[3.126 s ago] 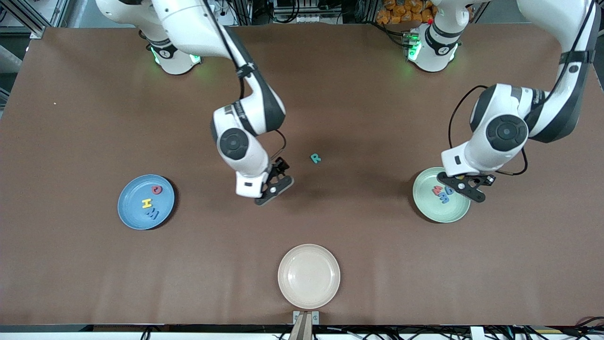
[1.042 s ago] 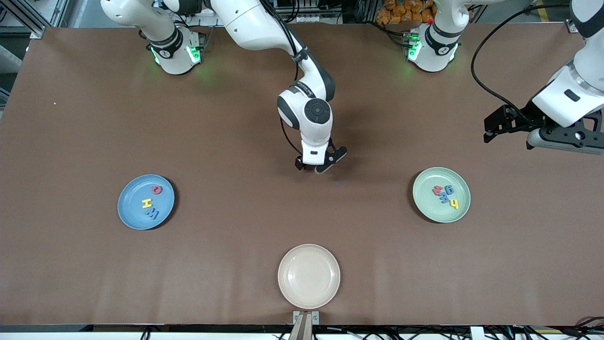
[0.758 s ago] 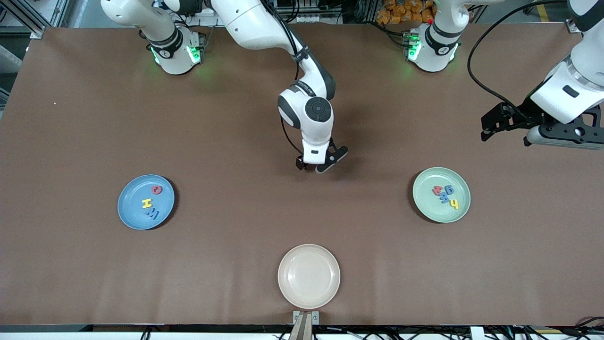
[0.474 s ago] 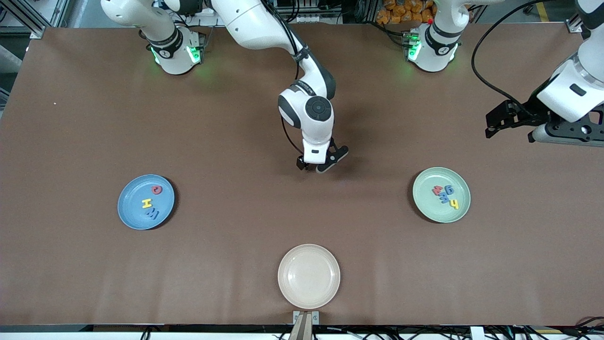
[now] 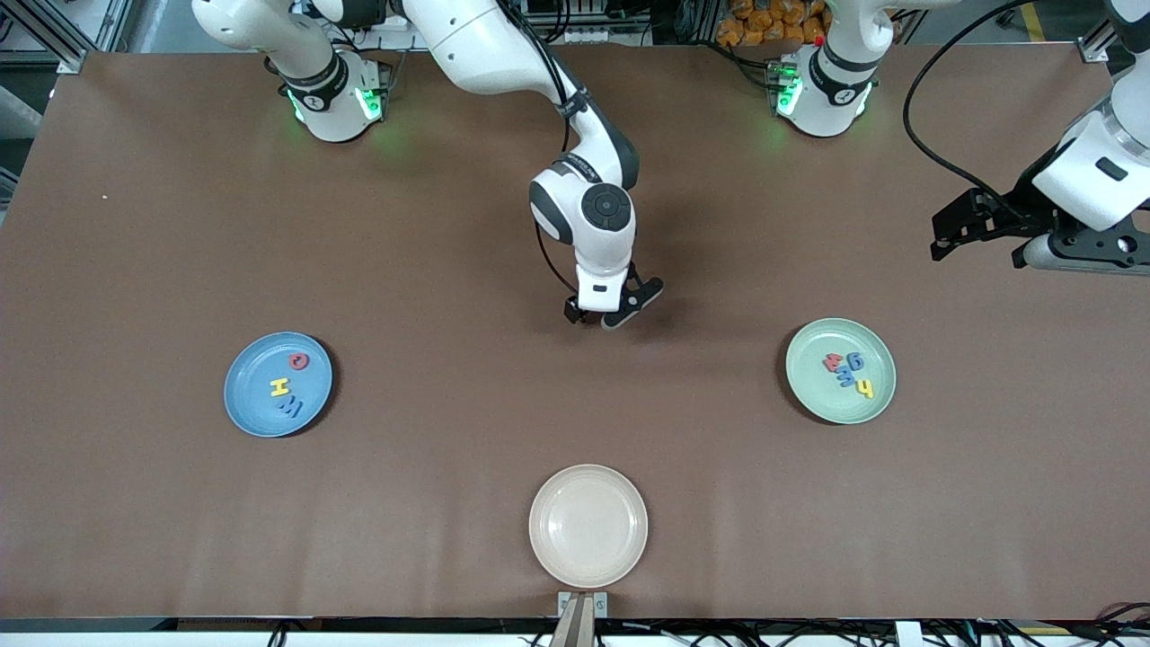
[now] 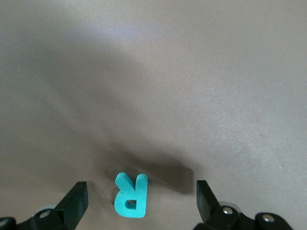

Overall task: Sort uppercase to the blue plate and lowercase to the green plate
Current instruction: 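Lower the right gripper and grasp the teal R letter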

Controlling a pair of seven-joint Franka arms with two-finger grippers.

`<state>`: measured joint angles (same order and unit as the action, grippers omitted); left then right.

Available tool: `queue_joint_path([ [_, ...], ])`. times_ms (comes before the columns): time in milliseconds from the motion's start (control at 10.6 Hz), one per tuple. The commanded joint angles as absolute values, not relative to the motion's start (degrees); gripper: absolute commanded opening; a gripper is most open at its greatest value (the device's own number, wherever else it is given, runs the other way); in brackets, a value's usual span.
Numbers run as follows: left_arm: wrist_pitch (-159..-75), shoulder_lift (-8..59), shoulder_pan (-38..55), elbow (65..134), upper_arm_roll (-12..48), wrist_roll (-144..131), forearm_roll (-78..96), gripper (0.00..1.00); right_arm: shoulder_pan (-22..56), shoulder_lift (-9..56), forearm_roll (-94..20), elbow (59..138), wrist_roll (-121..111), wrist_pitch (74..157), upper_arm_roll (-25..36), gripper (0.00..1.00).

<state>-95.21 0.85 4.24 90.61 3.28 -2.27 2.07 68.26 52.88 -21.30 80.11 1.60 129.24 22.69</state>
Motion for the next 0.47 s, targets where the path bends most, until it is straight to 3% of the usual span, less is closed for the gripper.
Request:
queue_joint_path([
  [0, -94.0, -0.4, 4.6, 90.3, 2.1, -2.7, 3.2, 1.0, 68.6, 53.6, -20.6, 79.9, 2.9, 129.5, 22.8, 1.0],
  [189, -93.8, -0.6, 4.6, 90.3, 2.0, -2.8, 3.3, 1.0, 68.6, 53.9, -20.6, 79.9, 2.8, 129.7, 22.8, 1.0],
  [284, -93.5, -0.8, 4.7, 90.3, 1.5, -2.8, 3.3, 1.0, 68.6, 53.9, -20.6, 80.0, 2.8, 130.5, 22.8, 0.74],
  [379, -93.4, -1.0, 4.9, 90.4, 1.1, -2.8, 2.9, 1.0, 68.7, 53.9, -20.6, 80.5, 2.8, 131.1, 22.8, 0.04],
])
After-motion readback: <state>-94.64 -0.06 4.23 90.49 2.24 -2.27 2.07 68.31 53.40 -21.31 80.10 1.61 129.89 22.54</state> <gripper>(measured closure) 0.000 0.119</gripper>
